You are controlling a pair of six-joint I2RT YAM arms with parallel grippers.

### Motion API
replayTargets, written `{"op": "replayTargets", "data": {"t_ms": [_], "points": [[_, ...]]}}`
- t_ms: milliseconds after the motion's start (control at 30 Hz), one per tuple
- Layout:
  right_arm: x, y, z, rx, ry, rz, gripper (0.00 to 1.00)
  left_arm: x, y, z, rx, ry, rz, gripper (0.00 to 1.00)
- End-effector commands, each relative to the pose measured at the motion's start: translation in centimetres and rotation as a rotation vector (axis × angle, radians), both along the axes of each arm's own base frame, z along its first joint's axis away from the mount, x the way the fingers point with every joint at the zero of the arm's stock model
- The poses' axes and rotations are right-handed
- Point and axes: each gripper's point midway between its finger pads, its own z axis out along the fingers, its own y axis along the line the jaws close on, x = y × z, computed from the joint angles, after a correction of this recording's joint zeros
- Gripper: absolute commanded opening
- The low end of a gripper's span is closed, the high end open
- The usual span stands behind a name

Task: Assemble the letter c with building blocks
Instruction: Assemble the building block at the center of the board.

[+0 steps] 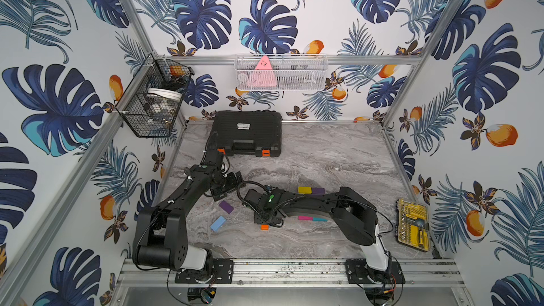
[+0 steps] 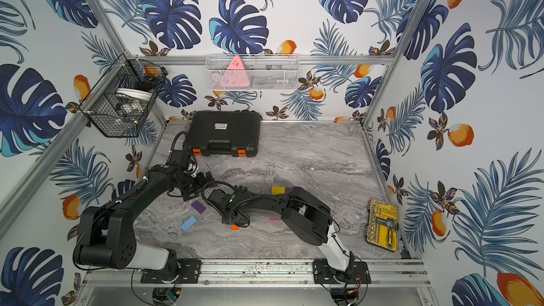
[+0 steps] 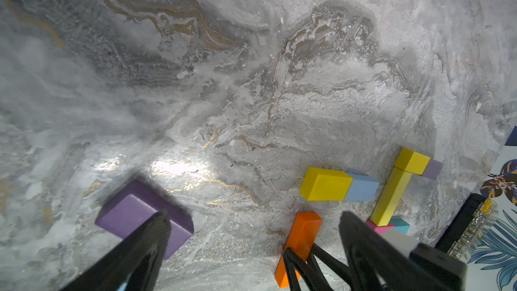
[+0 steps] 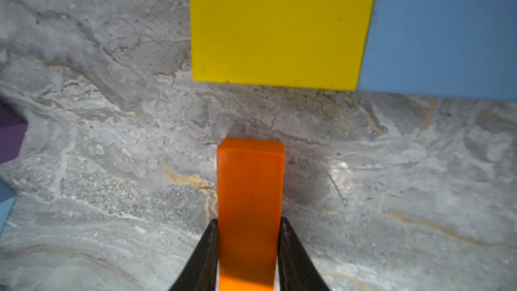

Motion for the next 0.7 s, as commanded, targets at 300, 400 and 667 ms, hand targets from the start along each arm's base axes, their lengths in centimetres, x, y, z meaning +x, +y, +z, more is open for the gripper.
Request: {"op": "replayTargets", "data": {"t_ms": [300, 400, 667], "points": [[0.4, -0.5, -1.0, -0.024, 0.012, -0.014, 0.32, 0.3, -0.1, -0.1, -0.008, -0.01, -0.02, 0.99], [0.7, -0.7, -1.1, -0.026, 0.01, -0.017, 0.32, 0.3, -0.1, -0.1, -0.008, -0.01, -0.021, 0.99], [1.4, -0.8, -1.0, -0.023, 0.006, -0.02, 0.31, 0.3, -0.2, -0.2, -0.012, -0.009, -0.02, 0.99]]}}
